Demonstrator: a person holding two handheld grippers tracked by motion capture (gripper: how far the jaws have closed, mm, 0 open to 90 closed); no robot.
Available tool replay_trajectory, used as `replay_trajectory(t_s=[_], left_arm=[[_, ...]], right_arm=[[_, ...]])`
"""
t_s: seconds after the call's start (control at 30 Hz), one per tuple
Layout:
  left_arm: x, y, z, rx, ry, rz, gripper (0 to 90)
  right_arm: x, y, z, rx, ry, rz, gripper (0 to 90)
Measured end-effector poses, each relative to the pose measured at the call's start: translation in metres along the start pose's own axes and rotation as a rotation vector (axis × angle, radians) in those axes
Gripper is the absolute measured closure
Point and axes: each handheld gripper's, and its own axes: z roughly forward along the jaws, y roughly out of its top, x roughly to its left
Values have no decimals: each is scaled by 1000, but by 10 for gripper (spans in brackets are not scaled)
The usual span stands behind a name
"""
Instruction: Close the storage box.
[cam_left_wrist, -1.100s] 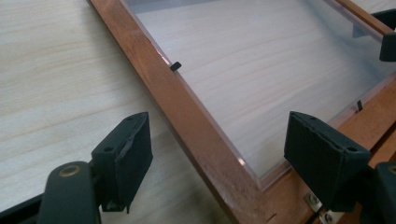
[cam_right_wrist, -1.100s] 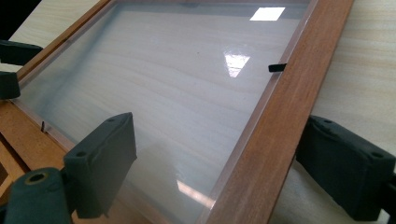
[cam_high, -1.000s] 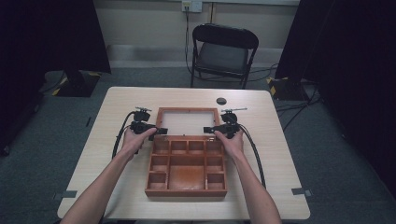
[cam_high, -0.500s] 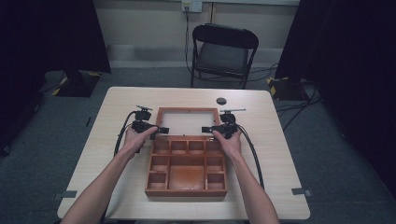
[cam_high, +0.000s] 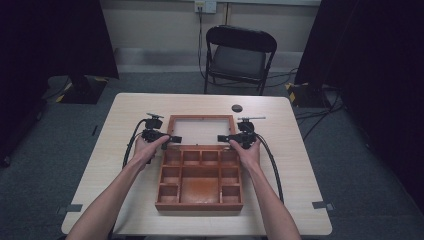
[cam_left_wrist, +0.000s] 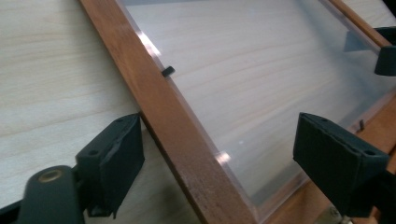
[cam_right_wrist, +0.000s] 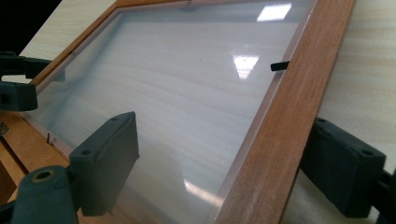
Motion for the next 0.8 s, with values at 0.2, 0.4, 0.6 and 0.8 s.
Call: replay_trajectory(t_s=[0.2, 0.4, 0.6, 0.8], left_arm=[[-5, 0, -2, -29, 3, 24, 177], [-10, 2, -6, -44, 24, 70, 199], [-13, 3, -14, -79, 46, 105, 274], [-18, 6, -20, -87, 68, 128, 296]], right_arm=[[5, 3, -5, -29, -25, -27, 176], [9, 7, -12, -58, -28, -45, 187], [15, 11, -21, -70, -28, -69, 185], [19, 15, -26, -73, -31, -83, 186]])
